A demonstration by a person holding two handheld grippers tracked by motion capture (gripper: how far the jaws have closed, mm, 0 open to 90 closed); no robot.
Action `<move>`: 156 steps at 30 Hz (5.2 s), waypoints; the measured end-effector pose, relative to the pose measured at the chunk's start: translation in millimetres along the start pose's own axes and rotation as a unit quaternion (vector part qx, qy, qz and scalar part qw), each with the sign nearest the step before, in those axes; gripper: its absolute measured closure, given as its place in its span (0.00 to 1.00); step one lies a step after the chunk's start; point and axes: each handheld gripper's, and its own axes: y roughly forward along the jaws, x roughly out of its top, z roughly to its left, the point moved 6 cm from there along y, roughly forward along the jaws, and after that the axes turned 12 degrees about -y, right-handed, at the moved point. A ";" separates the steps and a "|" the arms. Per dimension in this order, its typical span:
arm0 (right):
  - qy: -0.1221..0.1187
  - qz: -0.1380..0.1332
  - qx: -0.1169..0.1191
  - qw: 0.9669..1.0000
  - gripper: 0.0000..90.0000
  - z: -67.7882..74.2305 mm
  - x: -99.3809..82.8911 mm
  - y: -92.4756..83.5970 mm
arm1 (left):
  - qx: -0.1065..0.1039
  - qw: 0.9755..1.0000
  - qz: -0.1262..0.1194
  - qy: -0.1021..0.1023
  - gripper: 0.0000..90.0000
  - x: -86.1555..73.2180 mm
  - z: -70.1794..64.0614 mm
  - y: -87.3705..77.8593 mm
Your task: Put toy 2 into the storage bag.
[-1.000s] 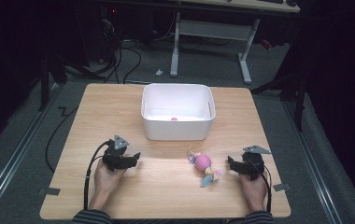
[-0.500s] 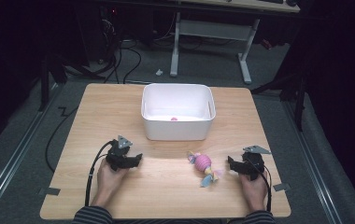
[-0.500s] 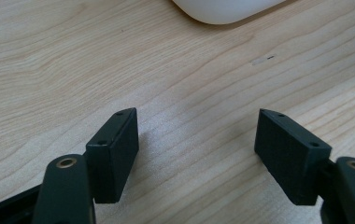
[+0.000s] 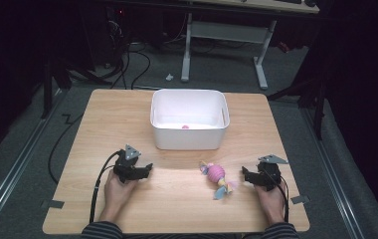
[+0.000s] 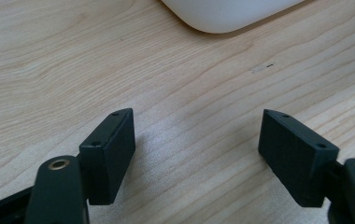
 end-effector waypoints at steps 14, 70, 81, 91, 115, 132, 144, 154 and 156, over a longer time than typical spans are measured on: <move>-0.030 0.011 0.021 0.999 0.34 11.6 1.3 -15.7 | -0.001 1.000 0.000 0.000 0.30 0.0 0.1 0.1; -0.148 0.060 0.146 0.976 0.28 111.1 58.9 -21.2 | -0.002 1.000 0.000 0.000 0.30 0.2 0.2 0.2; -0.140 0.069 0.149 0.976 0.38 112.4 55.4 -12.5 | -0.002 1.000 0.000 0.000 0.30 0.1 0.2 0.2; -0.152 0.042 0.134 0.978 0.39 107.2 60.5 -28.8 | -0.001 1.000 0.001 0.001 0.29 0.0 0.2 0.1; -0.124 0.015 0.161 0.979 0.39 93.1 85.5 -53.1 | 0.009 1.000 0.000 -0.007 0.28 0.4 1.0 0.5; -0.136 0.003 0.175 0.975 0.39 88.7 114.2 -68.5 | 0.012 1.000 -0.001 -0.008 0.28 1.5 1.1 1.7; -0.156 -0.012 0.188 0.970 0.39 85.0 143.3 -88.7 | 0.011 1.000 -0.001 -0.008 0.28 1.5 1.2 1.7; -0.172 -0.025 0.189 0.967 0.40 85.4 176.2 -97.8 | 0.011 1.000 0.000 -0.008 0.28 1.5 1.3 1.7; -0.174 -0.027 0.188 0.966 0.39 85.3 182.0 -97.7 | 0.011 1.000 0.000 -0.008 0.28 1.5 1.3 1.7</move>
